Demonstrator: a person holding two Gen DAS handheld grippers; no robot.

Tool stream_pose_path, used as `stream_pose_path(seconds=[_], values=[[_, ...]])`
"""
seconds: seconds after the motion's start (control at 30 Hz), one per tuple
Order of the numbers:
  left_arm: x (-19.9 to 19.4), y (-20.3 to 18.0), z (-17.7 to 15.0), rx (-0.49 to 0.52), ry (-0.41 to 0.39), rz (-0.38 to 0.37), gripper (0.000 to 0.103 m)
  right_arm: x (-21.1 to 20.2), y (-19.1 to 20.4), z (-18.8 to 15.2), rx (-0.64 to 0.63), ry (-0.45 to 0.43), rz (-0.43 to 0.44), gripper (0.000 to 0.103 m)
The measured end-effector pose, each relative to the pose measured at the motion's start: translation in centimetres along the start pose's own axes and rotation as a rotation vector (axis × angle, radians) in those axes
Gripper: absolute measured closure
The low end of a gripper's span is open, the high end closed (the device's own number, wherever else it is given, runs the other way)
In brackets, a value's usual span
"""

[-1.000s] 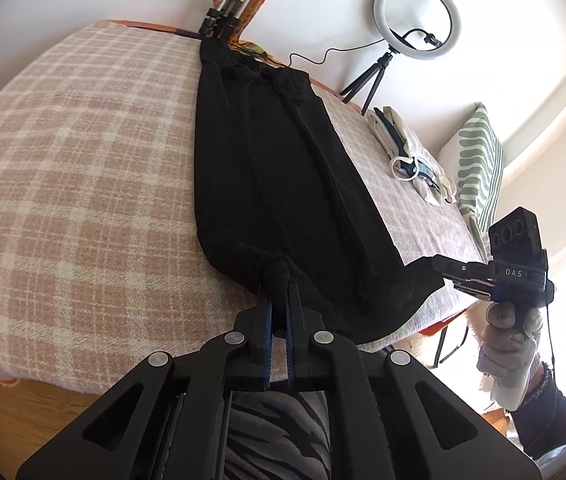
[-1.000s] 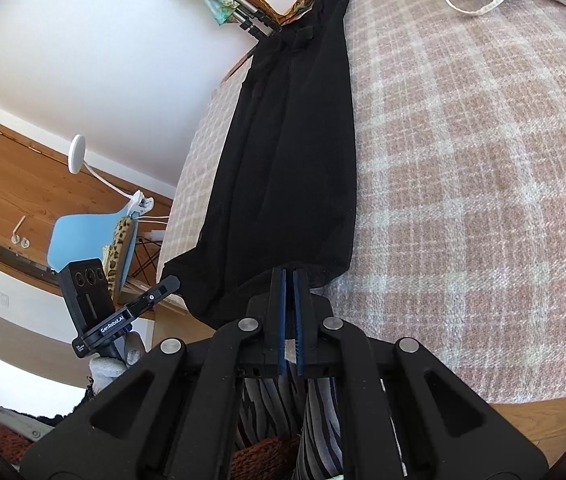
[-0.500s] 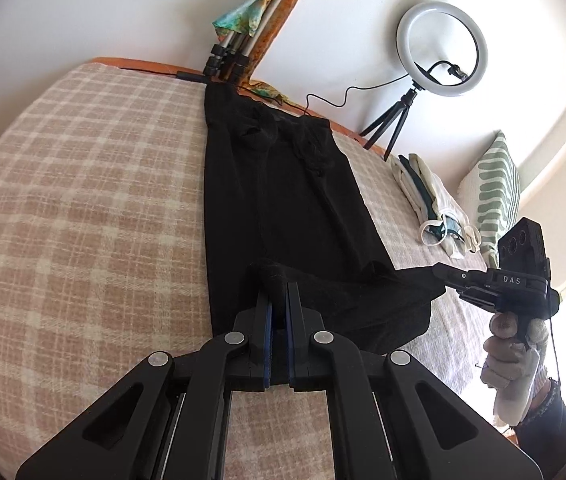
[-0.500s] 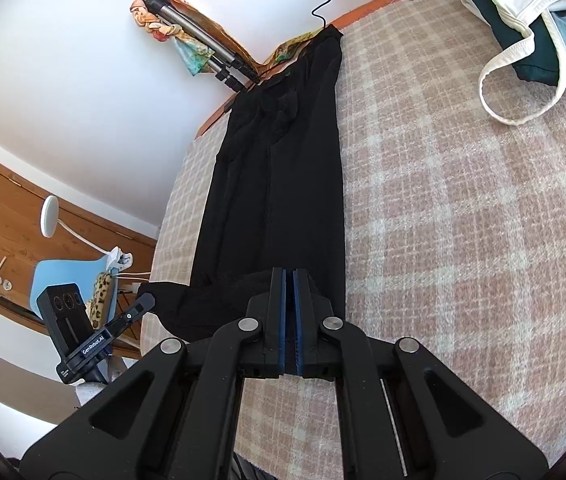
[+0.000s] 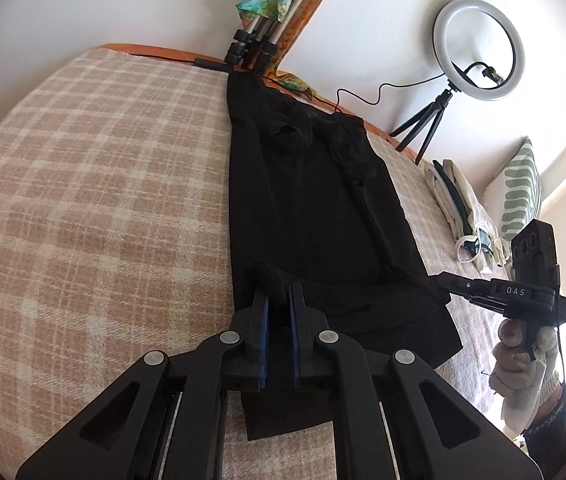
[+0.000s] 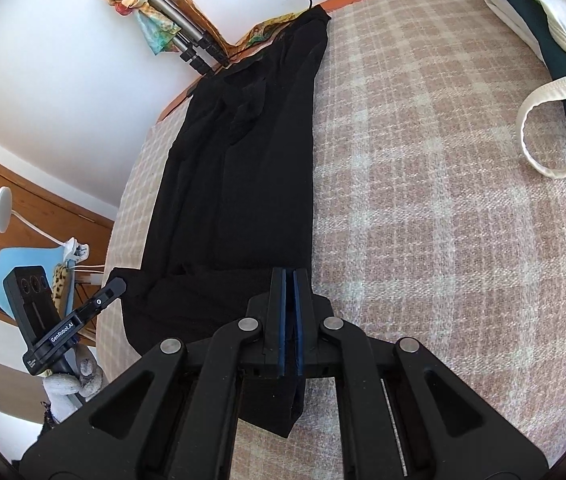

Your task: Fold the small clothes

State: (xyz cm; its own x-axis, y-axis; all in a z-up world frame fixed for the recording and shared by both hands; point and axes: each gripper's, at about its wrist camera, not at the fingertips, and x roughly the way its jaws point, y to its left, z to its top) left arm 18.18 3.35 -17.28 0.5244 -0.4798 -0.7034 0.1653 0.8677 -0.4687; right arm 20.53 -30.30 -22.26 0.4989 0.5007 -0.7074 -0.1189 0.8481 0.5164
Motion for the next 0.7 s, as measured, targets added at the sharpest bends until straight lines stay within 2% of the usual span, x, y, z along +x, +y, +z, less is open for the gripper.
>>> stream_pose_path(seconds=[0.03, 0.07, 0.13, 0.27, 0.33, 0.43, 0.57, 0.7], values=[[-0.1, 0.2, 0.2, -0.016, -0.003, -0.009, 0.089, -0.2, 0.0, 0.1, 0.000, -0.002, -0.011, 0.092], [-0.4, 0.5, 0.4, -0.030, -0.011, -0.027, 0.089, -0.7, 0.1, 0.1, -0.007, -0.013, -0.024, 0.083], [-1.5, 0.7, 0.6, -0.034, -0.044, -0.049, 0.089, -2.0, 0.6, -0.2, -0.049, -0.050, -0.032, 0.076], [-3.5, -0.9, -0.5, 0.120, -0.048, -0.051, 0.089, -3.8, 2.4, -1.8, -0.159, -0.042, 0.046, 0.076], [-3.3, -1.6, -1.4, 0.185, -0.003, -0.066, 0.089, -3.3, 3.2, -2.8, -0.202, 0.001, 0.071, 0.077], [-2.1, -2.4, -2.6, 0.241, 0.079, -0.056, 0.089, -1.2, 4.4, -4.1, -0.270, 0.080, 0.069, 0.083], [0.0, -2.5, -2.8, 0.274, 0.125, -0.002, 0.089, 1.4, 4.8, -4.5, -0.315, 0.136, 0.035, 0.084], [1.3, -2.0, -1.7, 0.259, 0.120, 0.014, 0.089, 2.3, 4.6, -3.2, -0.309, 0.133, 0.037, 0.084]])
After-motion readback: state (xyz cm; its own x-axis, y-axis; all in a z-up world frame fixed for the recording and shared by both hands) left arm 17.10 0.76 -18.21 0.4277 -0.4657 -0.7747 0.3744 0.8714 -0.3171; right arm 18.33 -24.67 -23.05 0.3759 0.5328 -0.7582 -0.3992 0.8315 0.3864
